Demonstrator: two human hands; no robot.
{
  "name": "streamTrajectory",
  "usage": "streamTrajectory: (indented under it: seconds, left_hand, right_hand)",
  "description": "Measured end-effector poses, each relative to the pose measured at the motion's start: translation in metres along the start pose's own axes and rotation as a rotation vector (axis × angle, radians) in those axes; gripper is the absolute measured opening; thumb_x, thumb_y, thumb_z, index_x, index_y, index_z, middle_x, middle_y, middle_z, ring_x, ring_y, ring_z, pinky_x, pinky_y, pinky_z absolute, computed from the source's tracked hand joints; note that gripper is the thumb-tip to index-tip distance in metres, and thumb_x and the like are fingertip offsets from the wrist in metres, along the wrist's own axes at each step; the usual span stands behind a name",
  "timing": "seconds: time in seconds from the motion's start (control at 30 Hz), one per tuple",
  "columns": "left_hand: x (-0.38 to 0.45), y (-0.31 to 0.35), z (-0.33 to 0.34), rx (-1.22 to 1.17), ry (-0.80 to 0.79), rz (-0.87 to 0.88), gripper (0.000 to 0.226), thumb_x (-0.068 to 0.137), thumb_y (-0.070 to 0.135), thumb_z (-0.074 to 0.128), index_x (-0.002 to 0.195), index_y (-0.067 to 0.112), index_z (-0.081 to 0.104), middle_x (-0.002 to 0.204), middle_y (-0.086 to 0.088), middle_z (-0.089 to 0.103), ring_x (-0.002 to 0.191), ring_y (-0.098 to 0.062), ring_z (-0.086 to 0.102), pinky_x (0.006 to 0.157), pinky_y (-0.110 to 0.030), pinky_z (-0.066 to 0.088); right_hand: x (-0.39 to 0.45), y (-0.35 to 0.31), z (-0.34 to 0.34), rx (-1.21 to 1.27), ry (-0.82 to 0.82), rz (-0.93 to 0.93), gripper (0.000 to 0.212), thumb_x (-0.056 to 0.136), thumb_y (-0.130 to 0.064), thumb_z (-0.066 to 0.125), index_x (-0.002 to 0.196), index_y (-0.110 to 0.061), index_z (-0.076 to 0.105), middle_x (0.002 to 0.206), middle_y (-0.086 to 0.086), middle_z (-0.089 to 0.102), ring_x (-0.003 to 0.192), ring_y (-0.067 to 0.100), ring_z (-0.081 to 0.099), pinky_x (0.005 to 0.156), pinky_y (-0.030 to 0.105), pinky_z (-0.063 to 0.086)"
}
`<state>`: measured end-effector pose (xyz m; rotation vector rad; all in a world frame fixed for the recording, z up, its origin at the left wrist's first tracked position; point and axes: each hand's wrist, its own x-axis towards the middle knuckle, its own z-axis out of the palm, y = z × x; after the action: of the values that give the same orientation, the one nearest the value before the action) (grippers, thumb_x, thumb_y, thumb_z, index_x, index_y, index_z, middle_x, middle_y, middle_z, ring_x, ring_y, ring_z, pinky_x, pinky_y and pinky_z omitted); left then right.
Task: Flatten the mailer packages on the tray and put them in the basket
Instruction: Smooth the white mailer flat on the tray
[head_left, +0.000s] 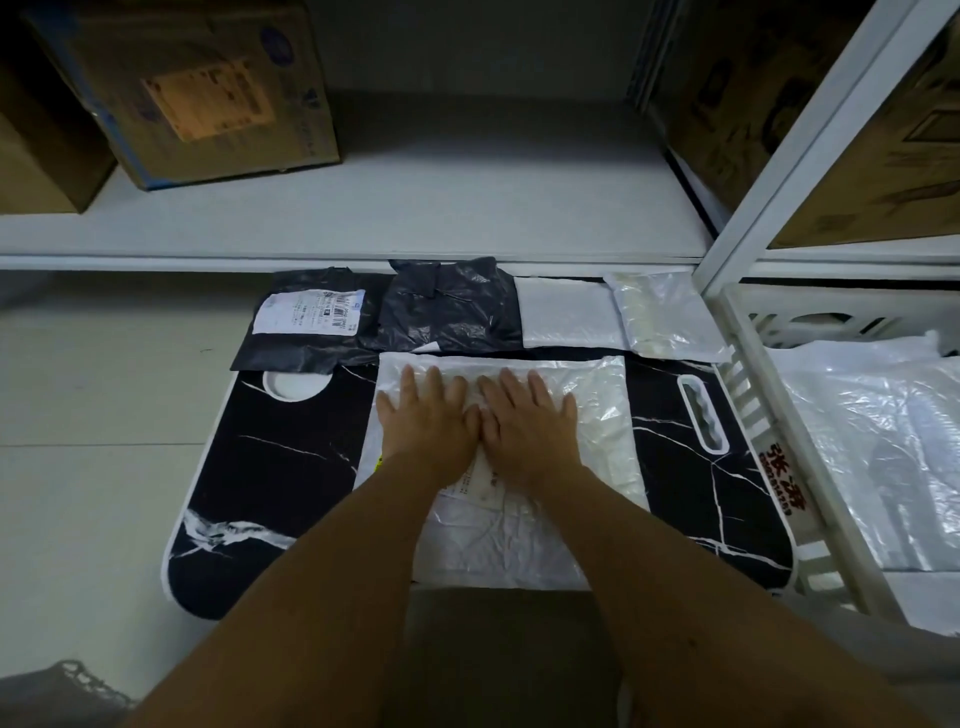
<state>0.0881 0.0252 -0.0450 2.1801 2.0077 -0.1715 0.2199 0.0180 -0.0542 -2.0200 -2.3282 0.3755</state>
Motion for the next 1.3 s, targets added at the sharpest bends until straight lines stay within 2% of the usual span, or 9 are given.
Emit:
streamTrajectory:
  seconds: [0.27,0.37,0.47,0.6,0.77,0.87,1.07,1.2,1.3]
  left_hand:
    - [0.003,-0.001,-0.002,-0.058,-0.079,-0.174,0.070,0.090,0.070,0.012,0.150,0.036,0.002,0.160,-0.012,-0.004,0.144,-0.044,-0.004,0.112,-0.060,0.013]
    - [-0.004,-0.003,0.001,-0.111,-0.078,-0.278,0.084,0.084,0.078,0.010,0.151,0.030,-0.004,0.158,-0.022,-0.006,0.144,-0.045,-0.002,0.114,-0.057,0.011]
    - [-0.016,-0.004,0.005,-0.183,0.008,-0.323,0.083,0.090,0.070,0.011,0.152,0.018,-0.007,0.155,-0.029,-0.008,0.146,-0.039,-0.004,0.118,-0.048,0.009]
    - [-0.036,-0.007,0.012,-0.161,0.098,-0.236,0.077,0.095,0.059,0.008,0.152,0.009,-0.010,0.157,-0.022,-0.013,0.147,-0.032,-0.010,0.120,-0.042,0.008]
    - [-0.058,-0.015,0.014,-0.116,0.007,-0.189,0.079,0.091,0.065,0.007,0.150,0.017,-0.016,0.157,-0.022,-0.014,0.147,-0.033,-0.007,0.120,-0.043,0.012]
    - [-0.065,-0.014,0.012,-0.044,-0.091,-0.231,0.092,0.082,0.077,0.004,0.148,0.019,-0.023,0.155,-0.027,-0.014,0.146,-0.038,-0.007,0.119,-0.047,0.010]
    - [-0.083,-0.014,0.008,0.021,-0.257,-0.270,0.114,0.069,0.091,0.015,0.143,0.018,-0.033,0.154,-0.026,-0.019,0.144,-0.041,-0.014,0.115,-0.057,0.005]
    - [-0.091,-0.019,0.004,0.051,-0.323,-0.253,0.129,0.064,0.094,0.033,0.142,0.017,-0.035,0.154,-0.025,-0.021,0.144,-0.040,-0.014,0.115,-0.058,0.006]
    - [-0.095,-0.020,-0.002,0.003,-0.317,-0.241,0.134,0.061,0.092,0.043,0.146,0.017,-0.029,0.156,-0.025,-0.012,0.146,-0.039,-0.007,0.113,-0.056,0.011]
  right_hand:
    - [-0.002,0.001,-0.004,-0.068,-0.067,0.206,0.065,0.094,-0.065,0.011,0.153,-0.037,0.005,0.162,0.009,-0.003,0.147,0.038,-0.007,0.112,0.065,0.000]
    - [-0.011,0.006,-0.002,-0.056,-0.046,0.359,0.074,0.088,-0.074,0.005,0.152,-0.037,-0.001,0.161,0.017,-0.007,0.146,0.043,-0.009,0.111,0.067,-0.001]
    - [-0.023,0.015,0.000,0.003,-0.037,0.439,0.077,0.089,-0.072,0.005,0.153,-0.032,-0.005,0.159,0.021,-0.010,0.145,0.042,-0.014,0.112,0.066,-0.004]
    - [-0.035,0.026,0.001,0.020,-0.029,0.391,0.076,0.094,-0.066,0.007,0.154,-0.023,-0.007,0.158,0.023,-0.013,0.146,0.036,-0.017,0.117,0.054,-0.007]
    - [-0.047,0.037,-0.003,-0.050,-0.109,0.331,0.062,0.100,-0.051,0.004,0.153,-0.024,-0.012,0.161,0.012,-0.015,0.148,0.025,-0.016,0.119,0.051,-0.004]
    - [-0.056,0.021,-0.004,-0.067,-0.081,0.393,0.058,0.102,-0.043,0.009,0.154,-0.022,-0.007,0.162,0.010,-0.008,0.149,0.026,-0.009,0.118,0.055,0.000]
    - [-0.075,-0.011,0.005,-0.037,-0.002,0.393,0.064,0.095,-0.017,0.043,0.151,-0.013,0.014,0.157,0.020,0.013,0.147,0.034,0.009,0.119,0.050,0.016]
    - [-0.082,-0.012,0.004,-0.037,-0.018,0.359,0.067,0.092,-0.020,0.054,0.149,-0.012,0.020,0.151,0.017,0.026,0.143,0.032,0.021,0.116,0.048,0.025]
    - [-0.086,-0.007,-0.007,-0.047,0.005,0.353,0.047,0.092,-0.023,0.049,0.137,-0.018,0.037,0.137,0.012,0.040,0.129,0.029,0.036,0.106,0.047,0.036]
